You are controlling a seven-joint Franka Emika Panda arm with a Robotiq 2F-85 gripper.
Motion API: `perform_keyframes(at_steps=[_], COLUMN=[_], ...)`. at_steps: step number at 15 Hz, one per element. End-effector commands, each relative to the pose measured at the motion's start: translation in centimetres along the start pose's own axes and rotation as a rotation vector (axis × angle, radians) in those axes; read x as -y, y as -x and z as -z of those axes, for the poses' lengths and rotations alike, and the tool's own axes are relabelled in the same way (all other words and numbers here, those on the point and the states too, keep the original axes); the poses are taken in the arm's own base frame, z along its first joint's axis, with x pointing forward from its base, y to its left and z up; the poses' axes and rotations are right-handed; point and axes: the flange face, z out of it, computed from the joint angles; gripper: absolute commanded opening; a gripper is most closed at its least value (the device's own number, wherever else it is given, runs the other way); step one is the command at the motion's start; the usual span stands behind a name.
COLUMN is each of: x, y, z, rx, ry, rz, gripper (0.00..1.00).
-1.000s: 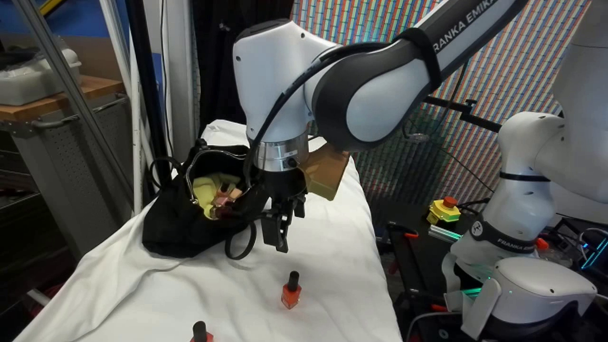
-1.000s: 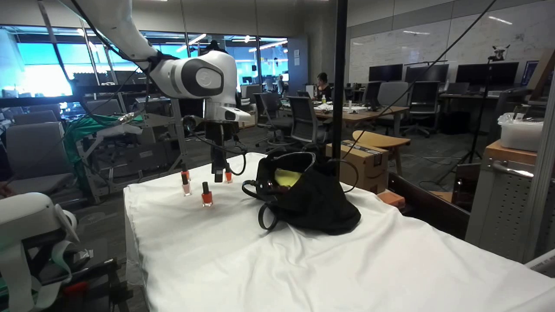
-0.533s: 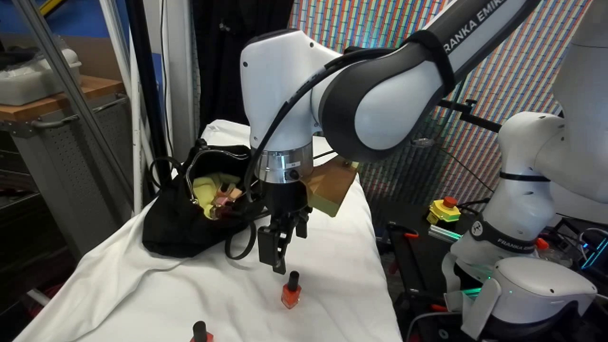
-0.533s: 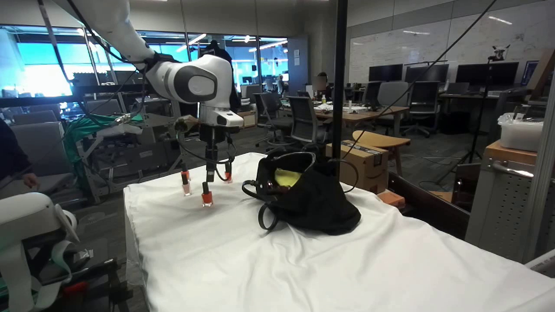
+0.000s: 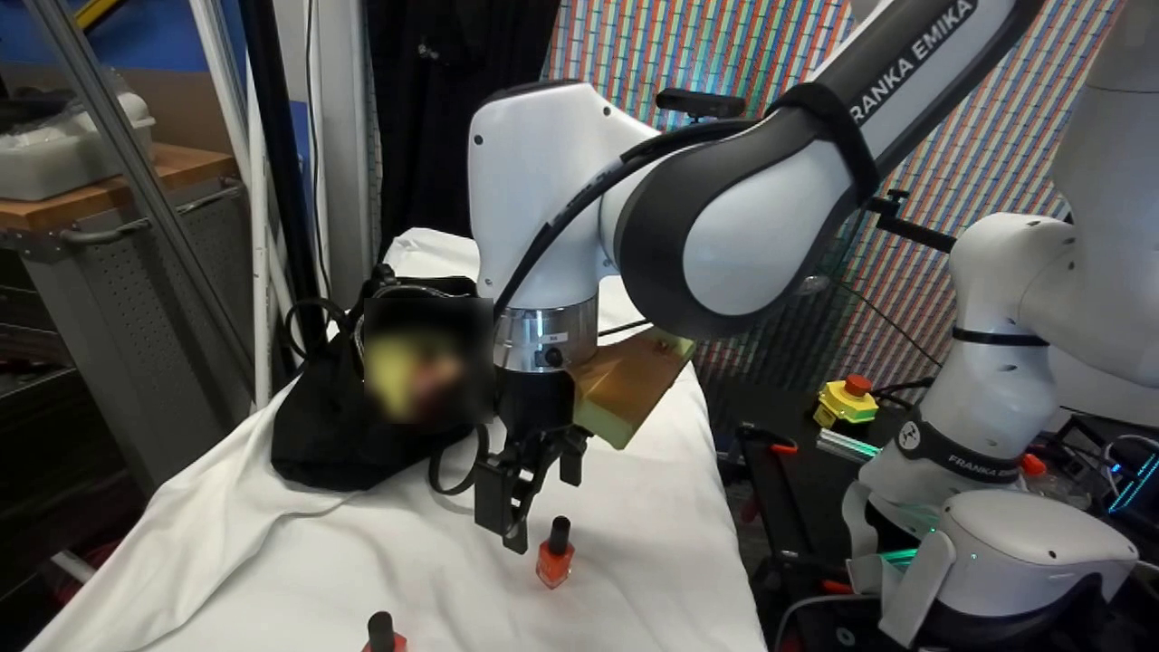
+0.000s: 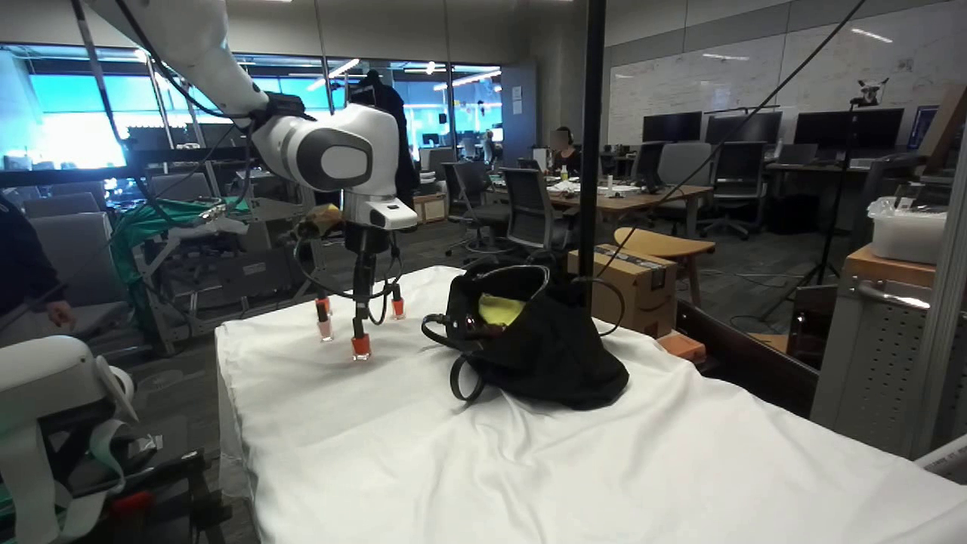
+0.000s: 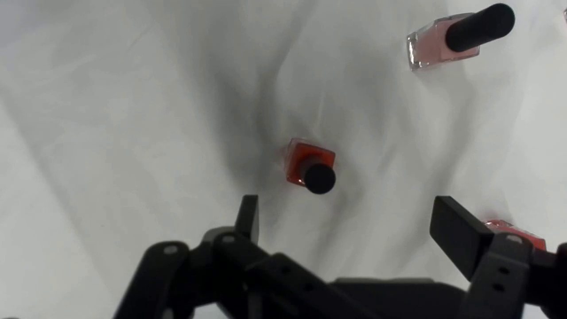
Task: Pick up the nail polish and put them in the bag
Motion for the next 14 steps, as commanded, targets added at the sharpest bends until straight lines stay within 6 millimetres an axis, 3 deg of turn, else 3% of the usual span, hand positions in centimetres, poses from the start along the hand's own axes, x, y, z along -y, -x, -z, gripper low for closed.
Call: perform_keyframes(at_steps=[1,14], x=[-0.2,-1.1], y=[0.5,0.8], z=[-1.2,-6.3], rx=[-0.014,-0.041], ry=[-0.019,-0.023], rz=[-0.038,0.005], gripper=[1.0,1.0])
